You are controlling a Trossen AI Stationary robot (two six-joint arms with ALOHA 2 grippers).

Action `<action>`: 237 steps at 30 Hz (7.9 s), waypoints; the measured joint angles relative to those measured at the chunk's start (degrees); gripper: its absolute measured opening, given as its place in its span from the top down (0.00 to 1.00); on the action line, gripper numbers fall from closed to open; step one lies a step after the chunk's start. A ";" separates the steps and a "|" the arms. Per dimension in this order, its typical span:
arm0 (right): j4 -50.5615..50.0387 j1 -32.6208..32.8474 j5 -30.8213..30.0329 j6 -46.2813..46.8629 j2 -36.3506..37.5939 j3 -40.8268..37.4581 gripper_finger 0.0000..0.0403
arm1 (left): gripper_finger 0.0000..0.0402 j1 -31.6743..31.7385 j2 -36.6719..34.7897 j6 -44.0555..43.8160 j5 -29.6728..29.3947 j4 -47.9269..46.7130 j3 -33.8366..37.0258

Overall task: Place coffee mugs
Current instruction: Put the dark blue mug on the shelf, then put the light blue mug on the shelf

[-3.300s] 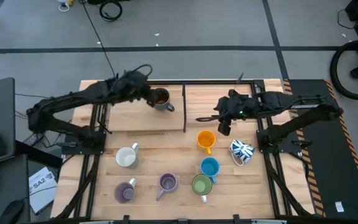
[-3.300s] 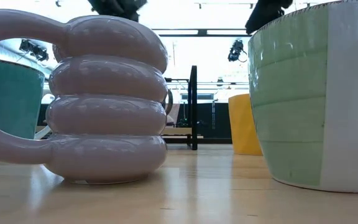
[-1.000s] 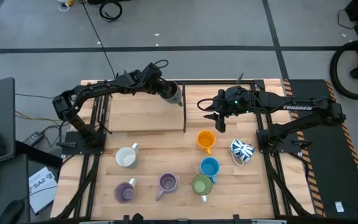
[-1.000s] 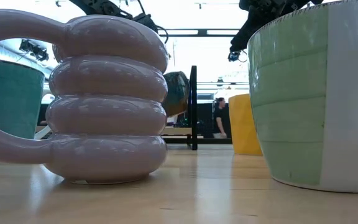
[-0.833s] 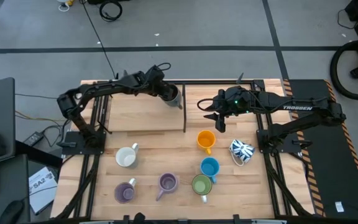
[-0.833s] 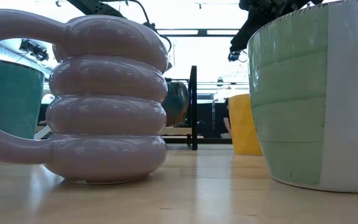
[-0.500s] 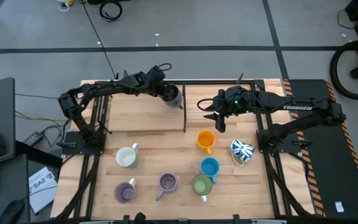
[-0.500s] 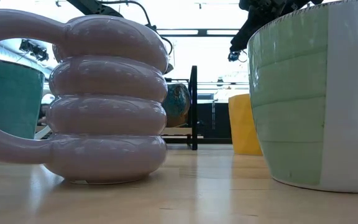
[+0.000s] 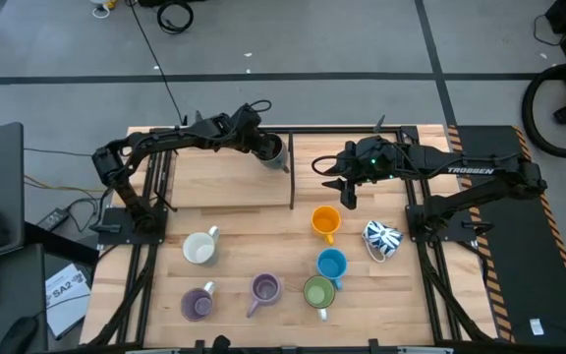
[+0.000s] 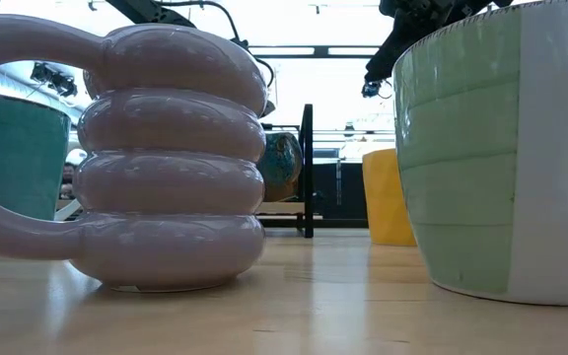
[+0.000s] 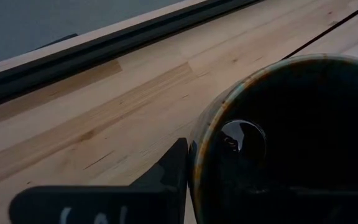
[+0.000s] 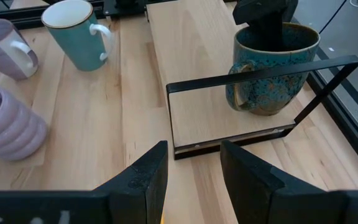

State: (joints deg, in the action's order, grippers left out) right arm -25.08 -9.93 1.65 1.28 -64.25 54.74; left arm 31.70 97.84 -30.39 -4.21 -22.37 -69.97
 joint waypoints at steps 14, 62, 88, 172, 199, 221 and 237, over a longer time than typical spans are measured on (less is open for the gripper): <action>0.00 0.00 -0.02 0.00 0.00 0.00 0.62 | 0.73 0.00 0.00 -0.09 0.02 2.50 -0.11; -0.09 0.02 -0.02 0.02 0.00 0.00 0.62 | 0.52 -0.02 0.02 4.00 0.04 -5.50 -11.57; -0.44 0.02 -0.02 0.02 0.00 0.00 0.62 | 0.52 -24.12 0.00 12.84 0.06 -63.34 -36.74; -1.12 0.09 1.42 0.00 0.00 0.00 0.62 | 0.90 -65.38 -18.01 -87.84 -0.21 -47.62 11.90; -1.11 0.09 1.42 0.02 0.00 0.00 0.62 | 0.91 -35.37 -18.23 12.93 0.83 -31.43 12.02; -1.11 0.07 1.42 0.63 0.00 0.00 0.62 | 0.91 -31.82 -18.25 25.05 0.84 -31.21 11.89; -1.12 0.08 1.42 0.63 0.00 0.00 0.62 | 0.68 -31.76 -18.25 18.24 -0.67 -31.30 11.89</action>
State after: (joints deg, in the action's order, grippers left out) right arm -26.20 -9.85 3.07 1.91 -64.25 54.74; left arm -0.05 79.59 -12.15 -4.88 -53.67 -58.08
